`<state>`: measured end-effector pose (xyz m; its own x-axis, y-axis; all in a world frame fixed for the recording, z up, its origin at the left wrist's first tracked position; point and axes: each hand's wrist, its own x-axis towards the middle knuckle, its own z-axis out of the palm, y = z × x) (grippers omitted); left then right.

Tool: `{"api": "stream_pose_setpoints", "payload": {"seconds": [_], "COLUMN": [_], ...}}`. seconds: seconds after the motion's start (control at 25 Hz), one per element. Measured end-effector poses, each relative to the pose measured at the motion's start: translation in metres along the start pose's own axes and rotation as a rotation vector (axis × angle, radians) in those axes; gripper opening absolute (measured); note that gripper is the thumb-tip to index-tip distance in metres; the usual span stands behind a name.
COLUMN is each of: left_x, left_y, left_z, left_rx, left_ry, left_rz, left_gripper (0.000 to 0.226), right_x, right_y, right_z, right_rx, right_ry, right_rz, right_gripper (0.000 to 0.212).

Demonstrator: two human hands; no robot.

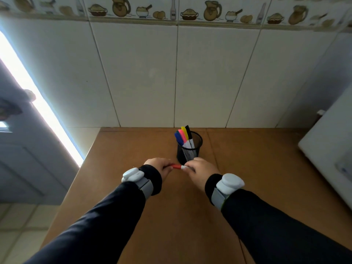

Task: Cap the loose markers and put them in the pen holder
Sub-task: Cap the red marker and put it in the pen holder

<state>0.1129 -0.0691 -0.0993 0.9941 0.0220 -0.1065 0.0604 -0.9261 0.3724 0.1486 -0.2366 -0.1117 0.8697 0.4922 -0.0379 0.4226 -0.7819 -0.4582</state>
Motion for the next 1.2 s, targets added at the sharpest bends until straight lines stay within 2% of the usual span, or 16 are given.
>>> {"api": "stream_pose_setpoints", "payload": {"seconds": [0.12, 0.16, 0.24, 0.28, 0.36, 0.44, 0.48, 0.64, 0.76, 0.84, 0.92, 0.96, 1.04, 1.12, 1.2], "left_x": [-0.005, -0.004, 0.005, 0.01, 0.015, 0.014, 0.015, 0.017, 0.018, 0.019, 0.02, 0.021, 0.023, 0.022, 0.021], "left_y": [0.006, 0.005, 0.0, -0.003, -0.005, -0.003, -0.003, -0.005, -0.005, -0.003, -0.002, -0.002, -0.004, -0.004, -0.001], "left_z": [-0.004, -0.005, -0.001, 0.001, 0.014, 0.026, 0.03, 0.03, 0.027, 0.026, 0.025, 0.026, 0.03, 0.036, 0.038], "left_rx": [0.061, -0.005, -0.166, -0.141, 0.049, 0.187, 0.225, 0.199, 0.298, 0.322, 0.329, 0.333, 0.317, 0.3, 0.309], "left_ry": [-0.063, -0.046, -0.021, -0.076, -0.316, -0.538, -0.576, -0.591, -0.647, -0.661, -0.653, -0.646, -0.633, -0.571, -0.517], "left_rz": [0.014, -0.011, -0.102, -0.132, -0.188, -0.204, -0.187, -0.177, -0.118, -0.114, -0.109, -0.11, -0.149, -0.149, -0.165], "left_gripper": [0.036, 0.038, 0.059, 0.07, 0.081, 0.086, 0.087, 0.083, 0.1, 0.095, 0.092, 0.093, 0.086, 0.072, 0.065], "right_x": [-0.005, -0.006, -0.002, 0.002, 0.014, 0.032, 0.042, 0.068, 0.073, 0.063, 0.042, 0.03, 0.01, -0.003, -0.011], "right_y": [0.001, 0.0, -0.003, -0.007, -0.014, -0.018, -0.019, -0.02, -0.016, -0.016, -0.017, -0.018, -0.016, -0.01, -0.003], "right_z": [0.001, -0.003, -0.017, -0.027, -0.048, -0.062, -0.064, -0.051, -0.038, -0.033, -0.028, -0.023, -0.009, 0.007, 0.021], "right_rx": [-0.017, -0.034, -0.025, 0.03, 0.158, 0.248, 0.256, 0.139, 0.159, 0.107, 0.006, -0.028, -0.034, -0.107, -0.198], "right_ry": [-0.066, -0.07, 0.016, 0.102, 0.258, 0.345, 0.357, 0.248, 0.195, 0.291, 0.408, 0.409, 0.21, -0.118, -0.318], "right_rz": [-0.012, -0.028, -0.04, -0.027, 0.048, 0.124, 0.144, 0.203, 0.254, 0.165, -0.021, -0.091, -0.088, 0.057, 0.138], "right_gripper": [0.03, 0.03, 0.027, 0.025, 0.023, 0.019, 0.016, 0.021, 0.025, 0.021, 0.013, 0.01, 0.01, 0.018, 0.031]}}
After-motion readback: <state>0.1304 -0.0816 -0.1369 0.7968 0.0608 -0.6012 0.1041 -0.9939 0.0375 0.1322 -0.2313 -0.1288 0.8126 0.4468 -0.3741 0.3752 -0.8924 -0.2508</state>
